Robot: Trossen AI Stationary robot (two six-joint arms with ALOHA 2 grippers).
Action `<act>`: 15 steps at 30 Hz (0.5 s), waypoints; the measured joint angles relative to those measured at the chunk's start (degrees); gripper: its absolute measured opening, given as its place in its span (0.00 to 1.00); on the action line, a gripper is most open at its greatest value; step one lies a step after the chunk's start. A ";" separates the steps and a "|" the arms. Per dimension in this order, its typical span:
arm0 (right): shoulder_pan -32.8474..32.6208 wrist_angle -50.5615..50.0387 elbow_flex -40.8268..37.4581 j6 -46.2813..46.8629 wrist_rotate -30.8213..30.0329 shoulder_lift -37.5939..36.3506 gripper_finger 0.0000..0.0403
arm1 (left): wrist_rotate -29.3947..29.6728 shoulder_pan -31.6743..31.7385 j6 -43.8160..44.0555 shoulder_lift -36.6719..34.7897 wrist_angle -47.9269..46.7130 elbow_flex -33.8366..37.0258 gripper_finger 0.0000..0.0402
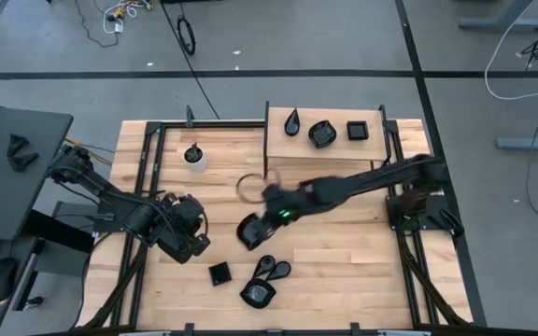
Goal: Pick & Place Mini shaped plates
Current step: Stack the leaf-shaped plate on top of the leaf-shaped plate on the shelf
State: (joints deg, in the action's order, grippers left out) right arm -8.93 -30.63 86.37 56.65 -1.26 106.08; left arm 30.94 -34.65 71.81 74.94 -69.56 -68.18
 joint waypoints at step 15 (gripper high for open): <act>22.56 -40.69 0.04 -13.53 -18.26 -30.62 0.00 | 3.80 3.45 -1.06 0.00 2.60 0.00 0.03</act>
State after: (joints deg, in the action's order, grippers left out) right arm 13.63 -71.32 86.41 43.12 -19.53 75.46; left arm 34.74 -31.20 70.75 74.94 -66.96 -68.18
